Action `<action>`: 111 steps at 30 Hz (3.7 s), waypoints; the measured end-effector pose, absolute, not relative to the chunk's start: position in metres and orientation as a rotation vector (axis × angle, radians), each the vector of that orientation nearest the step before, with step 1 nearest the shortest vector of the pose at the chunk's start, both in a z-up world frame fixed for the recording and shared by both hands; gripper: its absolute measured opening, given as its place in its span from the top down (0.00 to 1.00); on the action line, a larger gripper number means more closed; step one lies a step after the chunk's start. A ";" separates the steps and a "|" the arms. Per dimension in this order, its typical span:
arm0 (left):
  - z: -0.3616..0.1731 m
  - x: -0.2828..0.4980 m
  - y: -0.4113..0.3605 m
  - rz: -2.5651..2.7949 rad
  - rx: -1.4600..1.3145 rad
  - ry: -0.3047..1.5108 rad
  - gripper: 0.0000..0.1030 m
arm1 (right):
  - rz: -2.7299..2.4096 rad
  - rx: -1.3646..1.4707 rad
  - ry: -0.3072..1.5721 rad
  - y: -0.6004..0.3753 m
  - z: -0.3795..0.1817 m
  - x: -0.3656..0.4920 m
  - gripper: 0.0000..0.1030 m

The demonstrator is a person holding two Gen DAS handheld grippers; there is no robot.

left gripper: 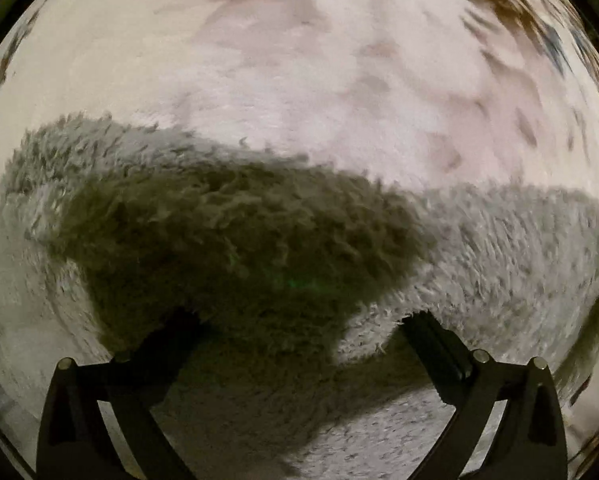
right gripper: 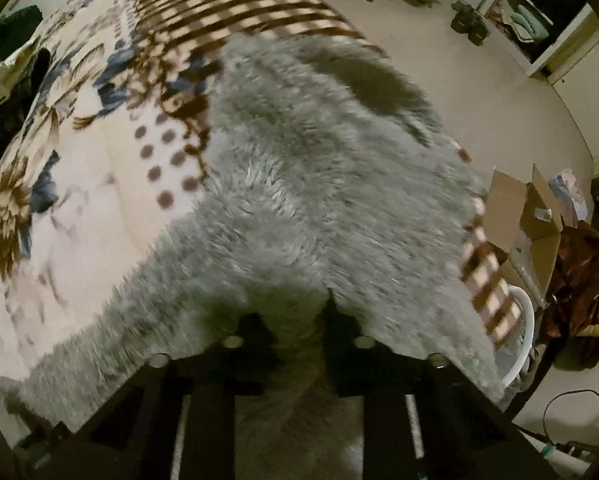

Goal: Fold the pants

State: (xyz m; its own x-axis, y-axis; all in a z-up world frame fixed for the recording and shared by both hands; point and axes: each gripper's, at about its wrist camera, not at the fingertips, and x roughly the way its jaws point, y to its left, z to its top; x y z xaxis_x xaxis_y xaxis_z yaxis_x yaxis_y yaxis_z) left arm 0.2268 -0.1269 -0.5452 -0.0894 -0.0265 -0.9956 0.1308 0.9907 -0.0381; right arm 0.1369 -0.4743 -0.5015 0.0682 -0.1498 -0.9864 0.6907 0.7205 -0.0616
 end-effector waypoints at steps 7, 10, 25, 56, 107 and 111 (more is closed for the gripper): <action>-0.547 0.239 -0.133 -0.082 0.070 1.676 0.00 | -0.778 0.690 1.325 -0.510 -0.491 0.054 0.88; -0.548 0.239 -0.135 -0.083 0.074 1.690 0.00 | -0.820 0.790 1.364 -0.524 -0.509 0.020 0.89; -0.559 0.266 -0.125 -0.094 0.076 1.691 0.00 | -0.745 0.939 1.182 -0.563 -0.480 0.041 0.14; -0.531 0.156 -0.106 -0.221 0.196 1.618 0.00 | -0.794 1.319 1.086 -0.555 -0.499 -0.110 0.41; -0.584 0.050 0.022 0.112 -0.677 1.592 0.93 | -0.427 1.236 1.492 -0.303 -0.544 -0.042 0.88; -0.589 0.058 0.053 0.140 -0.801 1.536 0.81 | -0.355 1.307 1.452 -0.299 -0.546 -0.037 0.44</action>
